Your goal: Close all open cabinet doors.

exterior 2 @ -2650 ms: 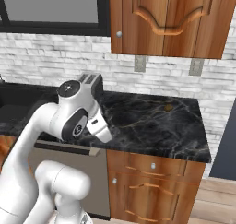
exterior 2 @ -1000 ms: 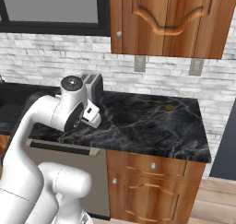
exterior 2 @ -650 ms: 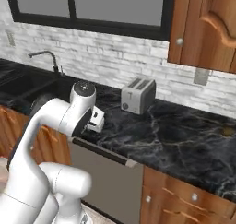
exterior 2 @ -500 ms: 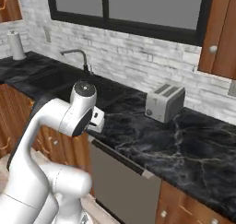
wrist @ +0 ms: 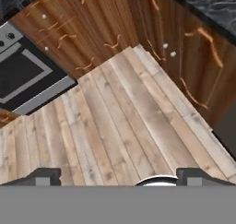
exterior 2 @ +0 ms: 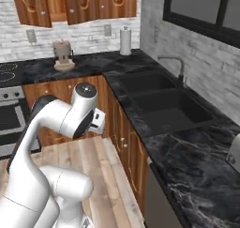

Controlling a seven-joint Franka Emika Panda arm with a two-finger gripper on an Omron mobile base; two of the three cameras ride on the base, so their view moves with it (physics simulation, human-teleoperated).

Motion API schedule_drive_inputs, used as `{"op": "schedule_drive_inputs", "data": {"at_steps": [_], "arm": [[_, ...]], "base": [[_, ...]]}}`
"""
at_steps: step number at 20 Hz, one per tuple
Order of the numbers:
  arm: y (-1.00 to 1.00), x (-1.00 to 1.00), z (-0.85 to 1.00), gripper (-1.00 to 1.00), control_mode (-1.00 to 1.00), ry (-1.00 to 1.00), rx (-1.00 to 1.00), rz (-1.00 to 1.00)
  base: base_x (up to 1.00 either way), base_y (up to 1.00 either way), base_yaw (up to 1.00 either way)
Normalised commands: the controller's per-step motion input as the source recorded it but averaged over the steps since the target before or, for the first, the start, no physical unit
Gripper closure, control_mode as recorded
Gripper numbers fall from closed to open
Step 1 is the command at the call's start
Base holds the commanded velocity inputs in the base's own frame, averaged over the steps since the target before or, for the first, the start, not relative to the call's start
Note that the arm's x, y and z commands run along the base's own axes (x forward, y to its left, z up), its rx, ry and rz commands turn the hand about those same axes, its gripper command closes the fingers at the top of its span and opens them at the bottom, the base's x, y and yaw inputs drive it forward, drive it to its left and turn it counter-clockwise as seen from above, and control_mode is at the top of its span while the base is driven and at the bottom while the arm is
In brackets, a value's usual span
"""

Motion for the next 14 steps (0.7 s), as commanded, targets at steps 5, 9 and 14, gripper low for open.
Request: {"op": "schedule_drive_inputs", "data": {"at_steps": [5, 9, 14], "arm": [[0.0, 0.0, 0.0, -1.0, 1.0, 0.0, 0.0, 0.0], [0.0, 0.0, 0.0, -1.0, 1.0, 0.0, 0.0, 0.0], [0.0, 0.0, 0.0, -1.0, 1.0, 0.0, 0.0, 0.0]], "base": [[0.96, 0.01, 0.4], [1.0, 0.0, 0.0], [1.0, 0.28, 0.04]]}}
